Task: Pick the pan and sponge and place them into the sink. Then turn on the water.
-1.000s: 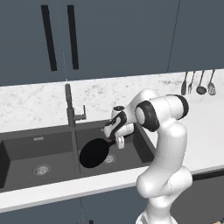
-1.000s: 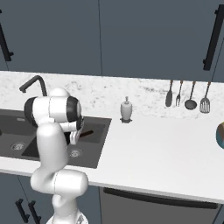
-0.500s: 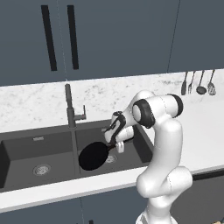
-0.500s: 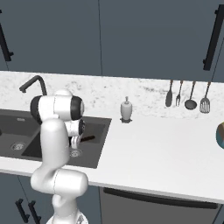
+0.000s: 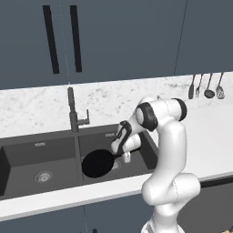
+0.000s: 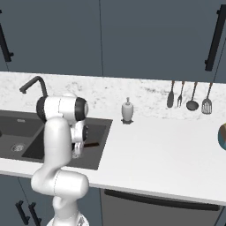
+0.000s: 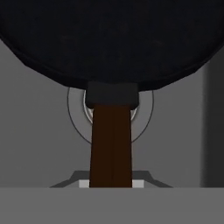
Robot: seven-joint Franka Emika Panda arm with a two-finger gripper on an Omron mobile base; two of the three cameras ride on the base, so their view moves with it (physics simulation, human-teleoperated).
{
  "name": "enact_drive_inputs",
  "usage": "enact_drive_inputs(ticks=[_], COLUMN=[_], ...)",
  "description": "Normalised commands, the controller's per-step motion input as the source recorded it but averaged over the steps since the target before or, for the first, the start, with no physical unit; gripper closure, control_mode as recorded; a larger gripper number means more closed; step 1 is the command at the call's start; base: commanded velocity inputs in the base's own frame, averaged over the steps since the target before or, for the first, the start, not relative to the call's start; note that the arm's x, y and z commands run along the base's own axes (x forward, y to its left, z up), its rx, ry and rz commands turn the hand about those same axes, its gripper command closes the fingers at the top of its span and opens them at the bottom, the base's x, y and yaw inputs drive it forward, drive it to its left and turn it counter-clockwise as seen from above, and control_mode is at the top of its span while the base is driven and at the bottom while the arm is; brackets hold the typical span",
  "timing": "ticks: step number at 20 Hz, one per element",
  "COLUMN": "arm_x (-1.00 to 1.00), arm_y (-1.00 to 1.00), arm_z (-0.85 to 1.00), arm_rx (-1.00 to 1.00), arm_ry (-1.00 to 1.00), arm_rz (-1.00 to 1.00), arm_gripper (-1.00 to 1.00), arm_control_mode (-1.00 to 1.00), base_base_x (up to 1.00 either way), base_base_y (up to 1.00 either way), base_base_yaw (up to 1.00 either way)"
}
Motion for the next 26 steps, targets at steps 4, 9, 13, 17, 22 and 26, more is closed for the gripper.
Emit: enact_drive_inputs(ticks=[4, 9, 13, 17, 22, 26], arm_x=[0.00, 0.06, 0.08, 0.17, 0.06, 0.00], arm_y=[0.00, 0.00, 0.00, 0.00, -0.04, -0.17], arm_z=[-0.33, -0.24, -0.08, 0.00, 0.16, 0.57], arm_rx=[0.00, 0.00, 0.00, 0.00, 0.00, 0.00], arm_ry=[-0.02, -0.01, -0.02, -0.01, 0.00, 0.00], arm_rz=[0.00, 0.00, 0.00, 0.00, 0.00, 0.00], arm_gripper=[1.00, 1.00, 1.00, -1.00, -1.00, -1.00], arm_control_mode=[-1.00, -1.00, -1.00, -1.00, -1.00, -1.00], base_base_x=[0.00, 0.00, 0.00, 0.00, 0.00, 0.00], base_base_y=[0.00, 0.00, 0.00, 0.00, 0.00, 0.00], base_base_yaw=[0.00, 0.00, 0.00, 0.00, 0.00, 0.00])
